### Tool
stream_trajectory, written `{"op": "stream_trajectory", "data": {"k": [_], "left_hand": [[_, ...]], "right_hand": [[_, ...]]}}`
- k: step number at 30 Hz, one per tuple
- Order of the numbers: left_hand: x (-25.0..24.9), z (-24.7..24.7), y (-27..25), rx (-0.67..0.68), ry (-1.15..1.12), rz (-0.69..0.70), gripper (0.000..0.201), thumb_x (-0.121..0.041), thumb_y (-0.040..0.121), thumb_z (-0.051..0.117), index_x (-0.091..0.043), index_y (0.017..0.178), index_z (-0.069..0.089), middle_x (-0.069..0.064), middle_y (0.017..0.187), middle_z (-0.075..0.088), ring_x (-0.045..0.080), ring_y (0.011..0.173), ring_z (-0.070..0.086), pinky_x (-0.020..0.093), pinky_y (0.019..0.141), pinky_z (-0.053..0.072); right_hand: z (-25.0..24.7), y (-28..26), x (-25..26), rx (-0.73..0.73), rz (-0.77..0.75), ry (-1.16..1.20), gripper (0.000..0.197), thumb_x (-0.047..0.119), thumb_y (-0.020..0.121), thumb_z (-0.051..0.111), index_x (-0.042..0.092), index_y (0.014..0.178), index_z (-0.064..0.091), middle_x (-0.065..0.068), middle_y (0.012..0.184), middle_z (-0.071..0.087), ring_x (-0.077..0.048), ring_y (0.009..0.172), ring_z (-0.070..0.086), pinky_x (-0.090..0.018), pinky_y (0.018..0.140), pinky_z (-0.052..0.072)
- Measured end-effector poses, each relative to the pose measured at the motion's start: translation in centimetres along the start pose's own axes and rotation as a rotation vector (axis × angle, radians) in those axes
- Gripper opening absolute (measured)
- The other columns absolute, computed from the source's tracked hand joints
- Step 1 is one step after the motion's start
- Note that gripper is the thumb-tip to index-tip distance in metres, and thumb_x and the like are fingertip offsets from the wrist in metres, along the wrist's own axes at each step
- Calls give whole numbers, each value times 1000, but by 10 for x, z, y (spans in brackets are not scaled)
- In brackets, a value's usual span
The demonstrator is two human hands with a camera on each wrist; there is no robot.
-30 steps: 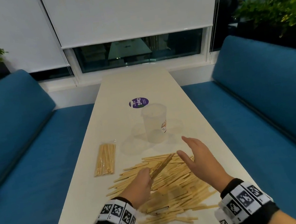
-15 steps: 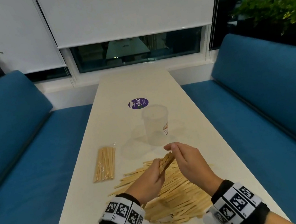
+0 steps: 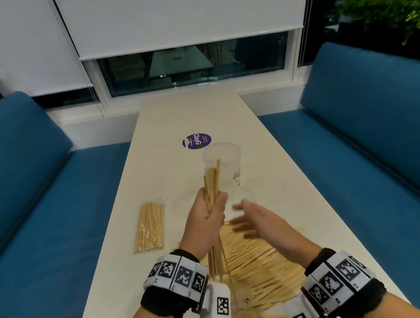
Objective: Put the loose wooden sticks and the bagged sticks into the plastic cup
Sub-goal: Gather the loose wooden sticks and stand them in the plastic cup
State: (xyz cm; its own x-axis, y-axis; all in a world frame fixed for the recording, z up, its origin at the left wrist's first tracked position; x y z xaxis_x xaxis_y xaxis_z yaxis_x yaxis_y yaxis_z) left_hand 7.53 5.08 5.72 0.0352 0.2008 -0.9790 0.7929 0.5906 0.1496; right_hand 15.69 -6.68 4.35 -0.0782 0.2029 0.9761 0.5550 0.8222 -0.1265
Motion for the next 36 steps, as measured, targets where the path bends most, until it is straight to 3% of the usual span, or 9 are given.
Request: {"op": "stream_trajectory", "data": {"k": [4, 8, 12, 17, 21, 28, 30, 33, 36], "left_hand": [[-9, -6, 6, -165, -403, -30, 11, -24, 94, 46, -17, 86, 45, -8, 53, 39, 5, 45, 35, 19, 48, 35], [-8, -8, 3, -318, -530, -39, 12, -19, 98, 43, -19, 86, 45, -9, 46, 40, 2, 42, 36, 17, 47, 37], [-10, -8, -2, -422, -559, -9, 11, -22, 97, 45, -20, 86, 46, -11, 49, 41, 2, 43, 37, 19, 52, 38], [-5, -6, -3, -530, -601, -61, 9, -23, 94, 51, -20, 86, 48, -5, 58, 44, 4, 47, 44, 22, 57, 43], [-1, -4, -3, -566, -590, -72, 4, -22, 94, 51, -19, 97, 51, -3, 60, 56, 6, 52, 59, 22, 61, 53], [-10, -4, -5, -601, -532, -3, 16, -23, 96, 46, -31, 83, 44, -5, 55, 37, 6, 46, 35, 17, 47, 37], [-16, -6, -5, -630, -486, 69, 10, -23, 96, 45, -26, 87, 46, -10, 52, 39, 4, 44, 35, 17, 47, 37], [-21, -6, -5, -648, -418, 167, 15, -28, 93, 47, -14, 99, 44, -13, 50, 43, 2, 43, 38, 15, 45, 39], [-26, 3, -9, -612, -309, 252, 22, -41, 83, 50, -21, 92, 46, -10, 51, 48, 4, 45, 43, 15, 49, 42]], "right_hand": [[15, -5, -9, 315, 26, -269, 47, 60, 85, 35, 25, 106, 58, 10, 100, 64, -6, 92, 61, -35, 93, 49], [21, -3, -6, 362, 44, -132, 57, 53, 88, 43, 1, 108, 54, -21, 102, 63, -19, 88, 57, -40, 85, 49], [26, -5, -1, 343, 31, -129, 28, 37, 99, 35, 14, 93, 49, 2, 74, 54, -6, 62, 54, -17, 61, 46], [37, -3, -5, 212, -70, -206, 30, 36, 100, 31, 15, 82, 44, 6, 62, 40, 1, 46, 36, -16, 49, 31], [38, 1, -9, 152, -103, -258, 32, 37, 99, 31, 21, 74, 43, 9, 60, 42, 3, 45, 39, -20, 53, 32], [35, -2, -7, 191, -20, -222, 40, 48, 97, 24, 22, 88, 54, 5, 73, 58, -5, 62, 51, -18, 61, 41], [33, -2, -10, 147, 115, -123, 44, 56, 95, 17, 32, 90, 54, 2, 85, 64, -9, 75, 58, -20, 70, 44], [31, 1, -14, 37, 354, 251, 49, 57, 93, 24, 17, 95, 53, -9, 89, 63, -19, 77, 60, -30, 74, 50], [30, 5, -6, 11, 418, 529, 46, 46, 97, 33, 5, 93, 54, -15, 87, 64, -23, 78, 63, -38, 88, 53]]}}
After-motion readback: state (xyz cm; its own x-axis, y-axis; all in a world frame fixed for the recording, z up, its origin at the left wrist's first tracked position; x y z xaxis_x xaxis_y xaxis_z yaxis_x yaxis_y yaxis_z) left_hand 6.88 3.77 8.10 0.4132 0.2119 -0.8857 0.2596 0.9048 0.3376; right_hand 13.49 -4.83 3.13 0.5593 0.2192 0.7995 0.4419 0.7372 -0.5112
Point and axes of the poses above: each hand's wrist, its own y-axis towards the middle knuckle, its own z-axis out of the palm, x = y × z, the point moved 2 cm from there along y, towards the middle knuckle
